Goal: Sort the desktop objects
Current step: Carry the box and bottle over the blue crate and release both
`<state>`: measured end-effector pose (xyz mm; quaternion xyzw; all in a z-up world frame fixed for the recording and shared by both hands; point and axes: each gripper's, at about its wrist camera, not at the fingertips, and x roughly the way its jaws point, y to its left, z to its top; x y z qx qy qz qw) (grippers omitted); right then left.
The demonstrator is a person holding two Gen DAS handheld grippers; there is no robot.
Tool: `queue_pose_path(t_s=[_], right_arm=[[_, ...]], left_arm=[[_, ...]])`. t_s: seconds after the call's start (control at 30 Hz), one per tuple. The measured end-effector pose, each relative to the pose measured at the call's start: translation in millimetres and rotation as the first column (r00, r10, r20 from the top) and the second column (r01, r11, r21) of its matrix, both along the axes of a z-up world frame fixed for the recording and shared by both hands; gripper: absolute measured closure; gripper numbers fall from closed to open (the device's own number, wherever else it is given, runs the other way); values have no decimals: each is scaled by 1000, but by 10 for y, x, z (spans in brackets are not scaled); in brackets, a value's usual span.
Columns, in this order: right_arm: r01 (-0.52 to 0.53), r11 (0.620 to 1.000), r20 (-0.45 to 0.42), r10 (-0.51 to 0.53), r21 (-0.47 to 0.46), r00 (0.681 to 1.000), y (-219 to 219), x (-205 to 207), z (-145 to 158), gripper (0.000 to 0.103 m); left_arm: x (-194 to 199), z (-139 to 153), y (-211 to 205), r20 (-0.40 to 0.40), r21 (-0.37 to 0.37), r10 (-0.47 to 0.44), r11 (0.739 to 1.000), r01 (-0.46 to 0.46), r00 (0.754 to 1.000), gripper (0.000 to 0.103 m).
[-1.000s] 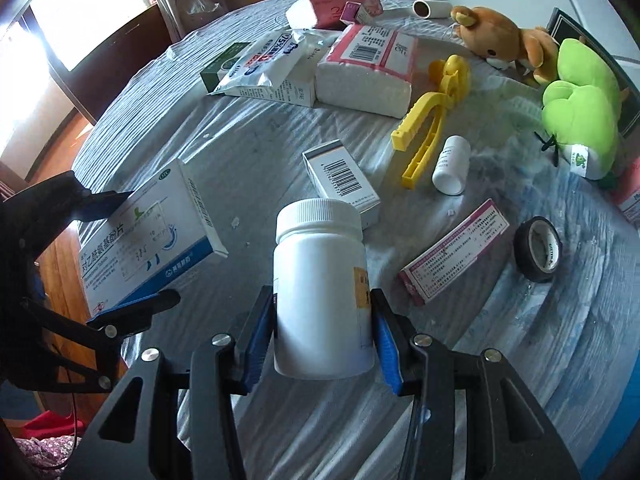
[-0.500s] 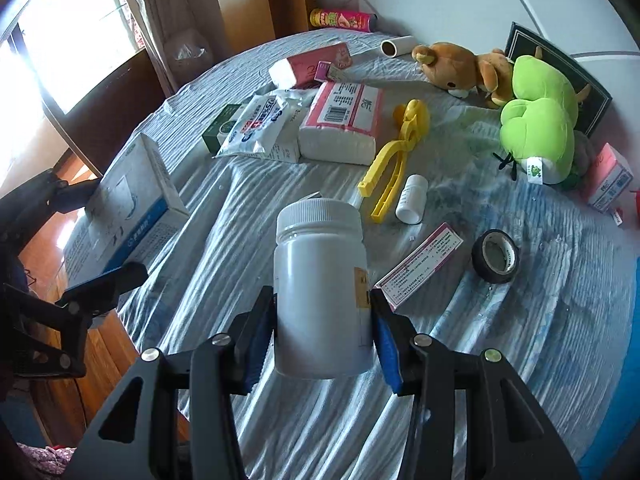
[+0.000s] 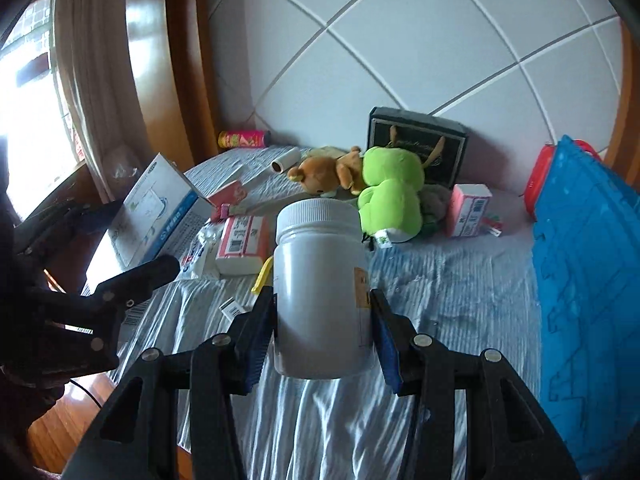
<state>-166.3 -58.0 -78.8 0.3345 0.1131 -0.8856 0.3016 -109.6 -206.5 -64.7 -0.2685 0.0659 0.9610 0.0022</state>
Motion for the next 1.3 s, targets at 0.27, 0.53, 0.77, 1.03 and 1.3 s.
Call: queue_pose_path(t_s=[0.27,0.53,0.77,1.03,1.3], right_arm=[[229,969,-155,-241,-88,958,1017,131,727,57],[373,911,-265,-409,-177,873,2245,261,1362,57],[467,868,-277,-496,-167,823,3501,-87,1592,57],[556,815,-176,-578,-161,797,4703,-856,1461,57],[602,787,-102,-615,-138,782,5221,-1322,1199,57]], left_arm=[[-358,652,813,-115,8,-132,991,134,984,32],[-628,1214,2030,-213,-29,-251,968,251,944,32],[-1098,1497,3335,-230,-8,-303,951,309,925,32],[-1694,1505,4602,-184,-47,-319,948,315,930,32],[-2062,1438,5079,-132,-64,-279,960,273,951,32]])
